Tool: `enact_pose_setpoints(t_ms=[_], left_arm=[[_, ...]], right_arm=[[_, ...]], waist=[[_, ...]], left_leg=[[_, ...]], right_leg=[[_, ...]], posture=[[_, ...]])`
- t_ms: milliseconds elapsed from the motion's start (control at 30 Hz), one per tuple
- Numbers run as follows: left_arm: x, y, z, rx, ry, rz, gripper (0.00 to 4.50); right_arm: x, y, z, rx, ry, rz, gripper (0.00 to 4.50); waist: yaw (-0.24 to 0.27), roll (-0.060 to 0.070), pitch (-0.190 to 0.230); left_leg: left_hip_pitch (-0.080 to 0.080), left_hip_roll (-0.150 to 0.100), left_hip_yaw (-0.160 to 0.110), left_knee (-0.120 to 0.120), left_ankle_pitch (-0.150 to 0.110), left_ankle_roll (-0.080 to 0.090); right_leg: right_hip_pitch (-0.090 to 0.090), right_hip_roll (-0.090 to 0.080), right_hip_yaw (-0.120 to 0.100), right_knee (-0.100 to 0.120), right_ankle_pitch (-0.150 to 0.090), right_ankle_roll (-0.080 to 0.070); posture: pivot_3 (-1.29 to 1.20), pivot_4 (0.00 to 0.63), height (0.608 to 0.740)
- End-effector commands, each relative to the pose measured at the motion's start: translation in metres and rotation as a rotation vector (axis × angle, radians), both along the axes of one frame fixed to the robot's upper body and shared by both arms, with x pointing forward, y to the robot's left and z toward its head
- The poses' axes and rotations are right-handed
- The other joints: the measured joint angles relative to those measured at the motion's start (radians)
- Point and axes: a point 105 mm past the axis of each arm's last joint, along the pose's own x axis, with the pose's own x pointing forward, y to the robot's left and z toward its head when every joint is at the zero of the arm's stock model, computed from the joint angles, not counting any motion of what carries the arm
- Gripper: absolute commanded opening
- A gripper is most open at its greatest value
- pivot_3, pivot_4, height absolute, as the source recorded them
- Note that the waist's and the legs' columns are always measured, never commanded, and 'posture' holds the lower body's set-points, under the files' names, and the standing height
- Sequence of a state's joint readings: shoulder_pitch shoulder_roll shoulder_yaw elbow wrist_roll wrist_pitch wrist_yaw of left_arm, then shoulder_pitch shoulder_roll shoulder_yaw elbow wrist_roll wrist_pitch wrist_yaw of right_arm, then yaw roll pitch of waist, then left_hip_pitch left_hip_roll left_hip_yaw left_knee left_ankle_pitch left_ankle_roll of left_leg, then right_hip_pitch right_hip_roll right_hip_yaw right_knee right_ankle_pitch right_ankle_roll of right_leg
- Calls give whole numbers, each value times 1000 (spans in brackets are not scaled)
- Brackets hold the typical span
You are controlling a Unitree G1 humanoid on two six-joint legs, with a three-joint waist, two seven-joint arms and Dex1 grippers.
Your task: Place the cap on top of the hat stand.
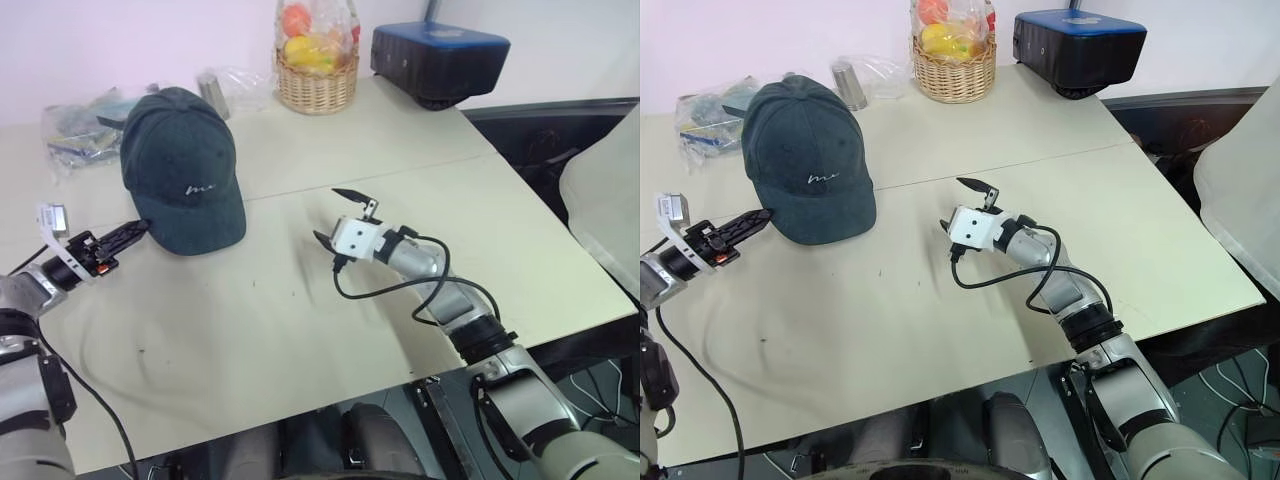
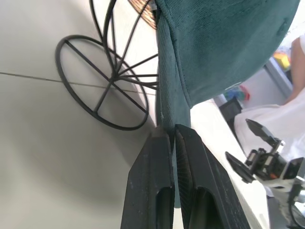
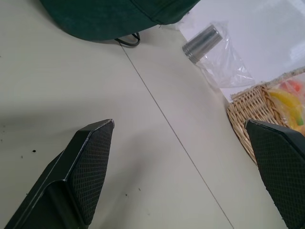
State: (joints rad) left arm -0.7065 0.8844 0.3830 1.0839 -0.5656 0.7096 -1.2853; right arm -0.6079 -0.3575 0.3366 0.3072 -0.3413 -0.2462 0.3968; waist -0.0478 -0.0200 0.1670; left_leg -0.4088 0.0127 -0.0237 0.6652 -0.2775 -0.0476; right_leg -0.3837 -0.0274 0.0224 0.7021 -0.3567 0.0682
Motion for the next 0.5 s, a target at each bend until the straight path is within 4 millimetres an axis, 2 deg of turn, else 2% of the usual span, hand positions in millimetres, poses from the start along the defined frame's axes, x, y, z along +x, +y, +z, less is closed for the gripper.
enact_pose_setpoints(t_ms=[33, 233, 500], left_arm=[[-3, 16, 6, 70, 8, 54, 42], [-1, 17, 7, 79, 10, 54, 42], [-1, 6, -1, 80, 10, 0, 42]], right_arm=[[-2, -1, 19, 39, -61, 0, 4500], [-2, 0, 19, 41, -62, 0, 4500], [-3, -1, 18, 41, -62, -1, 4500]], waist=[[0, 0, 0], [1, 0, 0], [1, 0, 0]], left_leg=[[0, 0, 0, 0, 0, 0], [0, 0, 0, 0, 0, 0], [0, 0, 0, 0, 0, 0]], right_leg=[[0, 0, 0, 0, 0, 0], [0, 0, 0, 0, 0, 0], [0, 0, 0, 0, 0, 0]], posture=[[0, 150, 740], [0, 150, 740], [0, 150, 740]])
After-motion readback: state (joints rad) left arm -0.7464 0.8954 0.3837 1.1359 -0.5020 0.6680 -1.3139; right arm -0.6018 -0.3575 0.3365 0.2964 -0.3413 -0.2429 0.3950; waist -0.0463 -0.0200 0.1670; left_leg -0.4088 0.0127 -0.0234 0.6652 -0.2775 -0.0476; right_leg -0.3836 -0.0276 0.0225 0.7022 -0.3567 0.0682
